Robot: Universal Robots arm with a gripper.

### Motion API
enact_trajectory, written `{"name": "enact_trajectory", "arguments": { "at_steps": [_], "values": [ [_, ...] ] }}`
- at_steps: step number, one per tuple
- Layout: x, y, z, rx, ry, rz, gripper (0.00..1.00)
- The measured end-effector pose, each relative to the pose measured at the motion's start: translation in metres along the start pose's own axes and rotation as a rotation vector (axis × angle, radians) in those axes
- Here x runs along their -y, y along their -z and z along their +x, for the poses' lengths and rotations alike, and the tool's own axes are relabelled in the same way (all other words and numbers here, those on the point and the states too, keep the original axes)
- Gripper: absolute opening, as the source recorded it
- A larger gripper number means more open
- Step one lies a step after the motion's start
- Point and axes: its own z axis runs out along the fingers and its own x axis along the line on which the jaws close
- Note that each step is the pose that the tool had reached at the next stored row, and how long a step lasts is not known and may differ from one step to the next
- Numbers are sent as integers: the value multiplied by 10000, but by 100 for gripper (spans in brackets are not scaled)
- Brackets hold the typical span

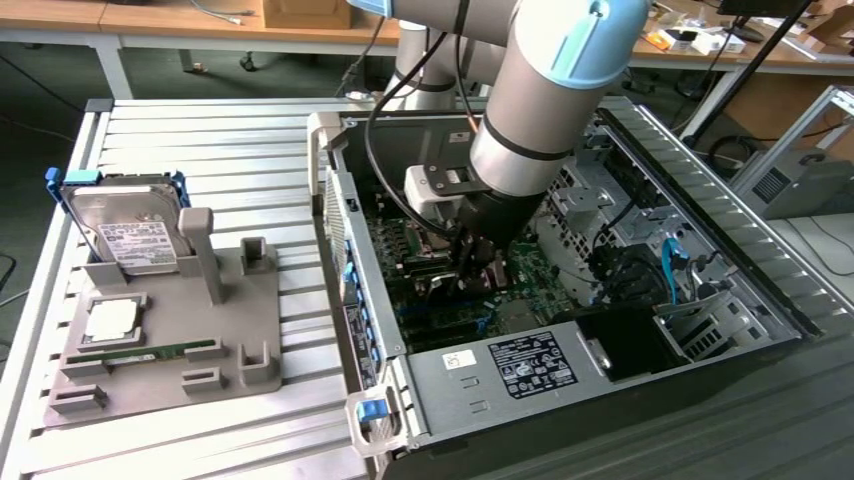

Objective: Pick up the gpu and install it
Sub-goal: 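Insert the gpu into the slot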

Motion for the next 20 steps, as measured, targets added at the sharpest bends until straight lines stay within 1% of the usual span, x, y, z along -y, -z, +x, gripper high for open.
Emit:
{"name": "enact_trajectory", "arguments": {
  "at_steps": [8, 9, 17, 20],
  "values": [
    [0, 0, 0, 0, 0, 1, 28],
    [0, 0, 0, 0, 0, 0, 34],
    [0, 0, 0, -1, 0, 0, 34],
    [0, 22, -5, 0, 0, 0, 34]
  ]
}}
